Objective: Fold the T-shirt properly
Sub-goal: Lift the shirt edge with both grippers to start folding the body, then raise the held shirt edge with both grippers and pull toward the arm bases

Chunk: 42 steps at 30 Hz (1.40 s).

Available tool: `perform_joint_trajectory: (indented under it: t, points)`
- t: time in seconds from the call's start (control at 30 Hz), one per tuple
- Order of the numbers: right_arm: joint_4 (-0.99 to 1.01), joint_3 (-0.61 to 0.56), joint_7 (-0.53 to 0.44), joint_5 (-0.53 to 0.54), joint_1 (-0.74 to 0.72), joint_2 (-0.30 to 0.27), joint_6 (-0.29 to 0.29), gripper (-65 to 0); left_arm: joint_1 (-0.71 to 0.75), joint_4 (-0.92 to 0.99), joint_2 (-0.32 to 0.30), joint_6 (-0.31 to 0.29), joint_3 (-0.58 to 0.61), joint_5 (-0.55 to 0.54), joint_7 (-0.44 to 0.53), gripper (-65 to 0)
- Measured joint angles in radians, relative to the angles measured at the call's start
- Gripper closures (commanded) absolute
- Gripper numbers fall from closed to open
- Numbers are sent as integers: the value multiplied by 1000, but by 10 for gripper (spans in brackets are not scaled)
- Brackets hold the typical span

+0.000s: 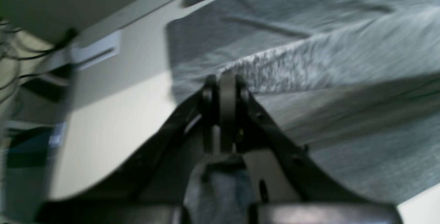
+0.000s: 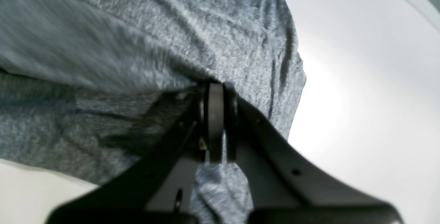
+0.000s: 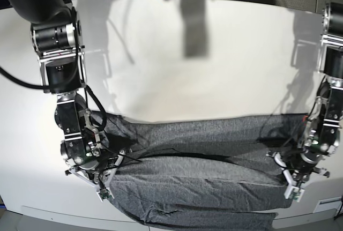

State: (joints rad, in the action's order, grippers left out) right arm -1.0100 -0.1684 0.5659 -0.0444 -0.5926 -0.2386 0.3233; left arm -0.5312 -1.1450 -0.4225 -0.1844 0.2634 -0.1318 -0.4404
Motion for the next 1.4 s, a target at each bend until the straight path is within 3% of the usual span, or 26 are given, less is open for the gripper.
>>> perform_joint_trajectory:
  t: [0.17, 0.4, 0.6, 0.77, 1.3, 1.4]
  points:
    - [0, 5, 0, 0, 0, 0, 2, 0, -1, 73, 64, 1, 0, 68, 76, 0]
    - [0, 5, 0, -3, 0, 0, 2, 0, -7, 183, 104, -3, 0, 187, 192, 0]
    - [1, 5, 0, -5, 25, 0, 2, 0, -32, 265, 86, 1, 0, 184, 124, 0]
    - [2, 5, -3, -87, 100, -1, 2, 0, 0, 266, 74, -2, -1, 183, 70, 0]
    - [2, 5, -11, -84, 133, -3, 2, 0, 77, 266, 66, -2, -1, 185, 82, 0]
    - [2, 5, -12, -100, 133, -3, 2, 0, 77, 266, 66, -3, -1, 251, 82, 0]
